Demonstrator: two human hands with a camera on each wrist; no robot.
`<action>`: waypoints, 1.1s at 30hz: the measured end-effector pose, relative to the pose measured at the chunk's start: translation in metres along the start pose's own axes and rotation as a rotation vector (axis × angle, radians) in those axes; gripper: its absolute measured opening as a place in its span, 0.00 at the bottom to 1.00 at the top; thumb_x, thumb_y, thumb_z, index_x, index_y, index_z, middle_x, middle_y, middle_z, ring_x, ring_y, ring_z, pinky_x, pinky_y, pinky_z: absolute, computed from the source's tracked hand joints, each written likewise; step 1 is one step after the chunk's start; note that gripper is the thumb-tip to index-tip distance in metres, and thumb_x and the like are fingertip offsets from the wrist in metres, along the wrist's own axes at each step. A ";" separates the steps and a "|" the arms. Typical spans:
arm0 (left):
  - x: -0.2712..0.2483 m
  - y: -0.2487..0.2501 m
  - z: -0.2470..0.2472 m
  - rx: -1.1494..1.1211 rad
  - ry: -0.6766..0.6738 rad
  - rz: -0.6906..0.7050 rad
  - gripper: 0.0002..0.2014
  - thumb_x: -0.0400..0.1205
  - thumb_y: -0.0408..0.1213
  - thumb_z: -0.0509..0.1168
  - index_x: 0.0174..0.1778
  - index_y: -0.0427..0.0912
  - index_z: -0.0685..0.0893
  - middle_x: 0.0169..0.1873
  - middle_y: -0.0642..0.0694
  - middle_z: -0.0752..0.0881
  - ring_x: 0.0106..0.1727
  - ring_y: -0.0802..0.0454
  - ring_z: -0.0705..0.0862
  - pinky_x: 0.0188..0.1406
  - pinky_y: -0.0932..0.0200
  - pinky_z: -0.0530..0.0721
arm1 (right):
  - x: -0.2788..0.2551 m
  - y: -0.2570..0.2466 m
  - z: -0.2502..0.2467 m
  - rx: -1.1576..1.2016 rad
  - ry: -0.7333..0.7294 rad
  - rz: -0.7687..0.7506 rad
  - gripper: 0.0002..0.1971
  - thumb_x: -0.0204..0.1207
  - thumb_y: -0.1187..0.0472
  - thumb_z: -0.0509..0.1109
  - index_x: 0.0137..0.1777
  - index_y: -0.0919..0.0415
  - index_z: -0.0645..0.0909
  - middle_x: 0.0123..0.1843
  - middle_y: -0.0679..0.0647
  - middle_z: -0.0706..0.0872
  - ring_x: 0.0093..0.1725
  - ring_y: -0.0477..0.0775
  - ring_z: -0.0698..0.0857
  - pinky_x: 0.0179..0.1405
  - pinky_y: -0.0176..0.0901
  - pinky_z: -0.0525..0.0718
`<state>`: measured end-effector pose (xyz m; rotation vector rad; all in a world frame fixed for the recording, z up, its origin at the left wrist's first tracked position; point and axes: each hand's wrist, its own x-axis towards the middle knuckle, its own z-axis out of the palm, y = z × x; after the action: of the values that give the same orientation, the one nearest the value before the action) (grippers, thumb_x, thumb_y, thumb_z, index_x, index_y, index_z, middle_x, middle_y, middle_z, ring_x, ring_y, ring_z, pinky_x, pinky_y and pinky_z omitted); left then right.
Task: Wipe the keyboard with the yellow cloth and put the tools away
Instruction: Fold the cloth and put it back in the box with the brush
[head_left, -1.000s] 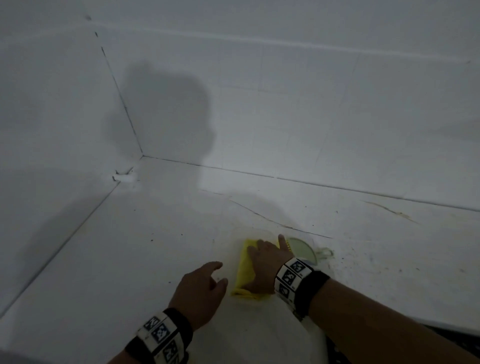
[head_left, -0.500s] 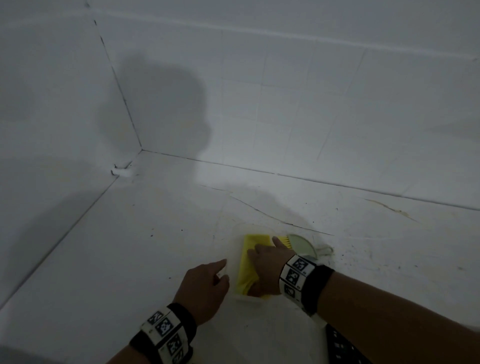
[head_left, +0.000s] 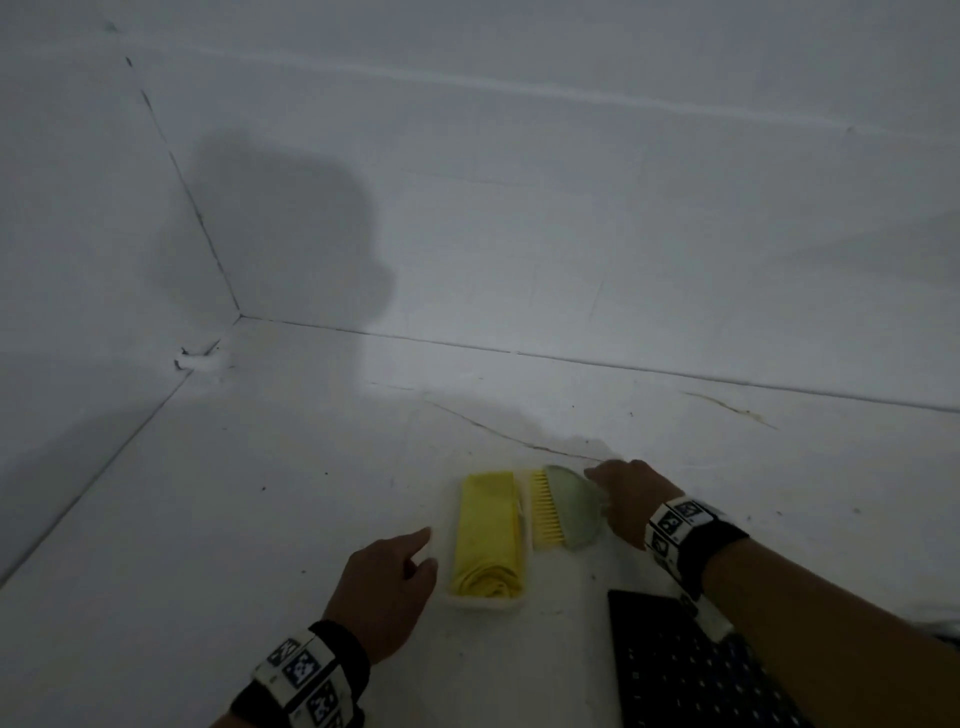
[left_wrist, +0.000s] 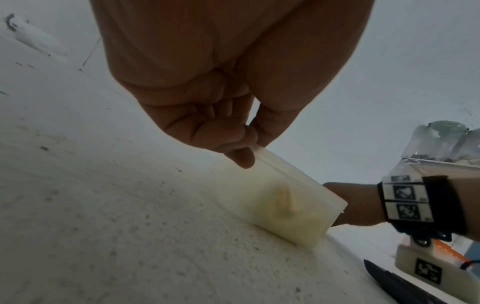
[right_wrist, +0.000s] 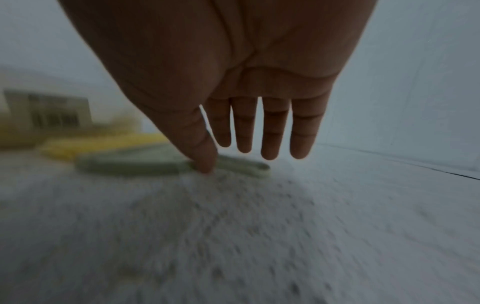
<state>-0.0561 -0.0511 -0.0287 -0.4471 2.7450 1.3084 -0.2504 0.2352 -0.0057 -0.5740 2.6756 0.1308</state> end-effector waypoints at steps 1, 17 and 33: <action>0.000 0.002 0.001 0.003 -0.003 0.001 0.24 0.90 0.48 0.64 0.83 0.52 0.75 0.40 0.56 0.90 0.44 0.64 0.86 0.48 0.74 0.76 | 0.002 0.002 0.006 -0.038 -0.018 -0.023 0.22 0.80 0.54 0.58 0.75 0.46 0.74 0.75 0.53 0.77 0.71 0.59 0.77 0.70 0.56 0.79; 0.002 0.011 0.007 -0.058 -0.013 -0.046 0.24 0.89 0.49 0.65 0.83 0.52 0.76 0.40 0.54 0.93 0.47 0.63 0.88 0.57 0.64 0.83 | -0.068 -0.021 -0.040 0.383 0.280 0.060 0.18 0.78 0.48 0.69 0.36 0.64 0.86 0.35 0.58 0.90 0.35 0.55 0.88 0.37 0.49 0.87; 0.006 0.007 0.013 -0.104 -0.030 -0.029 0.25 0.88 0.48 0.68 0.82 0.48 0.77 0.39 0.54 0.94 0.36 0.64 0.87 0.57 0.55 0.89 | -0.071 -0.156 -0.003 0.467 0.237 0.184 0.14 0.73 0.44 0.69 0.41 0.54 0.74 0.52 0.56 0.88 0.50 0.57 0.88 0.40 0.41 0.81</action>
<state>-0.0649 -0.0389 -0.0330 -0.4684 2.6457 1.4436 -0.1283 0.1194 0.0247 -0.2038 2.8388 -0.5298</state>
